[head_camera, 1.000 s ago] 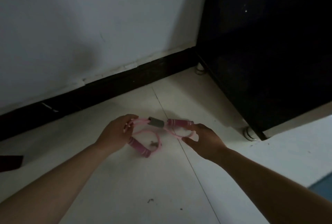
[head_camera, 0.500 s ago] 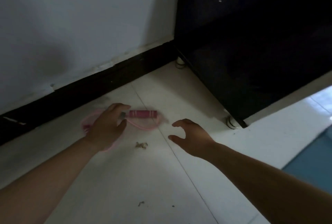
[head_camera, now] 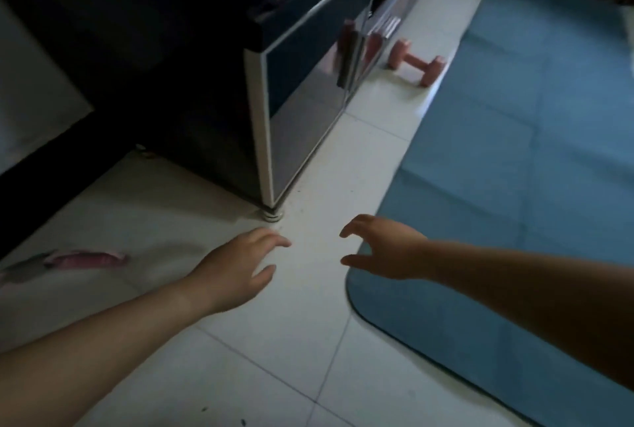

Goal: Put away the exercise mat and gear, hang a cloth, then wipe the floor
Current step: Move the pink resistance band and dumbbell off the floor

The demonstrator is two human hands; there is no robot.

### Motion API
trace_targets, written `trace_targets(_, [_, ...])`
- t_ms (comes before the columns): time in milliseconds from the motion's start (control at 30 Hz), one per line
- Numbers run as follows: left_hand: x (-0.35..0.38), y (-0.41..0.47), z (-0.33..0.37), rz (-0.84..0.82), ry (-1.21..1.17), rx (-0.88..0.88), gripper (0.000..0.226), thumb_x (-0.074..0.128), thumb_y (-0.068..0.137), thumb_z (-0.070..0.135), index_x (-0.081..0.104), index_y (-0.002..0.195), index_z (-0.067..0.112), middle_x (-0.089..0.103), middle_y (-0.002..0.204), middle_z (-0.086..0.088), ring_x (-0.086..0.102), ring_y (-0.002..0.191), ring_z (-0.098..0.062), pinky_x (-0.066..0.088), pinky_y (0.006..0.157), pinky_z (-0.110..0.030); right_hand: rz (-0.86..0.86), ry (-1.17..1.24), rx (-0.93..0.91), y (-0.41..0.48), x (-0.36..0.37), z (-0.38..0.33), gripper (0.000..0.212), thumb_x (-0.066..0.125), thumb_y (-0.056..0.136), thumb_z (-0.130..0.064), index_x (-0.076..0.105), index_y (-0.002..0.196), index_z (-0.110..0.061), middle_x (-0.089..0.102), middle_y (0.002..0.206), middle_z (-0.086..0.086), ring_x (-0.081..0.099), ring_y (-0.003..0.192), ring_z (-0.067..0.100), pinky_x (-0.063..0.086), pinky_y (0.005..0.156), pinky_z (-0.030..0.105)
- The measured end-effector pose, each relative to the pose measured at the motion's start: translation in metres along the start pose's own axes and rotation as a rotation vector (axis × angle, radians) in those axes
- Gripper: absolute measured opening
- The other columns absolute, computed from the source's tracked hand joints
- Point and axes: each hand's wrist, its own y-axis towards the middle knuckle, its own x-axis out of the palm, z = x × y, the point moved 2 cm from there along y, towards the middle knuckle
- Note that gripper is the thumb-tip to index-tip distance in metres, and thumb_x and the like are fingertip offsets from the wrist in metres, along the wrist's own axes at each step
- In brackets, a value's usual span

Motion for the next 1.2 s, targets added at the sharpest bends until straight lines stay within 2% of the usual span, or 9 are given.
trace_targets(100, [0.005, 0.037, 0.040, -0.064, 0.076, 0.096, 0.039, 0.050, 0.090, 0.027, 0.048, 0.128, 0.027, 0.046, 0.130, 0.011, 0.045, 0.120, -0.008, 0.038, 0.101, -0.026, 0.048, -0.007, 0.031, -0.012, -0.017, 0.050, 0.052, 0.056, 0.086, -0.050, 0.047, 0.130, -0.023, 0.046, 0.135, -0.001, 0.047, 0.121, 0.020, 0.042, 0.099, 0.035])
trace_targets(200, [0.003, 0.080, 0.069, -0.117, 0.192, 0.112, 0.041, 0.051, 0.091, 0.025, 0.044, 0.132, 0.026, 0.043, 0.133, 0.010, 0.044, 0.122, -0.010, 0.037, 0.103, -0.029, 0.111, 0.032, 0.046, -0.011, -0.028, 0.093, 0.051, 0.057, 0.086, -0.048, 0.048, 0.129, -0.022, 0.048, 0.134, 0.000, 0.048, 0.120, 0.021, 0.042, 0.098, 0.034])
trace_targets(400, [-0.003, 0.165, 0.118, -0.187, 0.401, 0.008, 0.043, 0.050, 0.091, 0.028, 0.041, 0.133, 0.028, 0.040, 0.139, 0.008, 0.044, 0.124, -0.015, 0.041, 0.100, -0.036, 0.230, 0.193, 0.098, 0.015, -0.038, 0.167, 0.053, 0.059, 0.086, -0.046, 0.048, 0.130, -0.017, 0.047, 0.135, 0.005, 0.047, 0.121, 0.025, 0.042, 0.098, 0.036])
trace_targets(633, [0.020, 0.263, 0.169, -0.183, 0.390, -0.074, 0.041, 0.051, 0.091, 0.029, 0.044, 0.131, 0.026, 0.047, 0.133, 0.003, 0.048, 0.119, -0.016, 0.040, 0.100, -0.033, 0.256, 0.398, 0.227, 0.032, -0.021, 0.239, 0.055, 0.056, 0.087, -0.047, 0.046, 0.130, -0.015, 0.045, 0.134, 0.010, 0.045, 0.121, 0.029, 0.041, 0.100, 0.044])
trace_targets(733, [0.040, 0.297, 0.173, -0.202, 0.439, -0.082, 0.043, 0.050, 0.092, 0.029, 0.042, 0.133, 0.023, 0.047, 0.136, 0.000, 0.047, 0.121, -0.017, 0.038, 0.099, -0.030, 0.268, 0.438, 0.337, 0.035, -0.004, 0.270, 0.056, 0.054, 0.087, -0.049, 0.045, 0.131, -0.015, 0.044, 0.134, 0.010, 0.043, 0.122, 0.030, 0.040, 0.100, 0.045])
trace_targets(800, [0.055, 0.311, 0.170, -0.222, 0.455, -0.093, 0.043, 0.049, 0.092, 0.030, 0.041, 0.134, 0.023, 0.046, 0.136, 0.000, 0.047, 0.121, -0.019, 0.041, 0.099, -0.033, 0.279, 0.417, 0.390, 0.036, 0.009, 0.286, 0.056, 0.053, 0.088, -0.050, 0.043, 0.131, -0.015, 0.039, 0.138, 0.009, 0.037, 0.126, 0.030, 0.038, 0.102, 0.046])
trace_targets(900, [0.077, 0.329, 0.163, -0.294, 0.486, -0.092, 0.044, 0.048, 0.092, 0.032, 0.041, 0.134, 0.024, 0.047, 0.135, 0.001, 0.049, 0.119, -0.020, 0.044, 0.098, -0.038, 0.316, 0.374, 0.416, 0.032, 0.026, 0.301, 0.062, 0.051, 0.088, -0.050, 0.035, 0.137, -0.016, 0.016, 0.152, 0.009, 0.016, 0.140, 0.028, 0.029, 0.109, 0.046])
trace_targets(967, [0.088, 0.342, 0.157, -0.304, 0.499, -0.092, 0.043, 0.049, 0.092, 0.032, 0.041, 0.134, 0.024, 0.048, 0.135, 0.000, 0.050, 0.118, -0.020, 0.044, 0.097, -0.036, 0.366, 0.332, 0.440, 0.029, 0.029, 0.312, 0.064, 0.050, 0.089, -0.049, 0.030, 0.140, -0.016, 0.005, 0.155, 0.008, 0.007, 0.143, 0.027, 0.025, 0.110, 0.045])
trace_targets(1200, [0.120, 0.374, 0.129, -0.322, 0.469, -0.067, 0.047, 0.051, 0.091, 0.031, 0.039, 0.136, 0.023, 0.042, 0.140, 0.000, 0.047, 0.123, -0.021, 0.045, 0.098, -0.040, 0.437, 0.367, 0.577, 0.040, 0.025, 0.333, 0.069, 0.049, 0.090, -0.048, 0.023, 0.143, -0.015, -0.001, 0.156, 0.008, 0.002, 0.143, 0.027, 0.023, 0.111, 0.044])
